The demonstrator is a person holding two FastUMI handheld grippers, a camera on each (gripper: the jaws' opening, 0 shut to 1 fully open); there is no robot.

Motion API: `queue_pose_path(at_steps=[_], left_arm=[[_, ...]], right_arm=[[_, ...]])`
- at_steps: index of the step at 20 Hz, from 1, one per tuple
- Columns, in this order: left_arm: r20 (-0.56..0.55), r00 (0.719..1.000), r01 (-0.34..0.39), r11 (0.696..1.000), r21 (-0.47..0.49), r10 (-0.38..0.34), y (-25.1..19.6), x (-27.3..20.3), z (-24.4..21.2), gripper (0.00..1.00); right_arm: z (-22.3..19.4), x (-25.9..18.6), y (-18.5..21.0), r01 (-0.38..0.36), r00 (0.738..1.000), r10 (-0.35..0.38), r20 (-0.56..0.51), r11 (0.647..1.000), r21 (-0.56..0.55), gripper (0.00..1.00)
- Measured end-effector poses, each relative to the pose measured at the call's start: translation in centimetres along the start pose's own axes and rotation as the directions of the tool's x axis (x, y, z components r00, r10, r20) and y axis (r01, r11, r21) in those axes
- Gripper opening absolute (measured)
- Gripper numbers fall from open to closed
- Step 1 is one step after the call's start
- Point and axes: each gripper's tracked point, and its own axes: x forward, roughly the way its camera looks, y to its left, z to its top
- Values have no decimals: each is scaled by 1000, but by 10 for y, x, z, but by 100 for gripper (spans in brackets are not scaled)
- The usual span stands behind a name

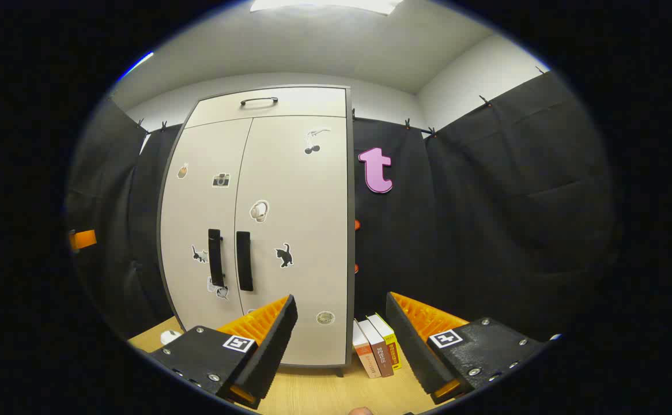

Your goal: Open the right door of the double-door shoe cabinet with the right hand, and open the left door with the left hand.

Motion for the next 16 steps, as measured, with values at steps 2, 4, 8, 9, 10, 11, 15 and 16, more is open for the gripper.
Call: queue_pose_path(at_steps=[2, 4, 8, 9, 10, 11, 15, 16], left_arm=[[8, 1000, -20, 1000, 20, 20, 4, -3, 5, 95], [10, 1000, -16, 999, 30, 16, 1, -5, 8, 96], [1, 1000, -10, 999, 43, 10, -2, -4, 7, 97], [-2, 1000, -8, 999, 42, 8, -2, -3, 6, 96], [-7, 1000, 0, 999, 38, 1, -4, -3, 3, 96], [-11, 1000, 10, 1000, 28, -10, -7, -3, 2, 96], [-21, 1000, 19, 1000, 9, -19, -7, -4, -2, 96], [-18, 1000, 12, 1000, 16, -12, -6, -5, -2, 96]], right_arm=[[2, 0, -2, 7, 1000, -7, 3, 1000, 6, 94], [4, -1, -2, 9, 1000, -9, 5, 1000, 4, 94], [8, -3, -1, -2, 1000, 2, 21, 1000, -16, 94], [8, -3, 0, -7, 1000, 7, 22, 1000, -17, 94], [7, -3, 0, -12, 1000, 13, 22, 1000, -18, 94], [6, -3, -1, -13, 1000, 14, 19, 1000, -18, 94], [0, -1, -2, -3, 1000, 3, 7, 1000, -16, 94], [0, -1, -2, -2, 1000, 2, 7, 1000, -7, 94]])
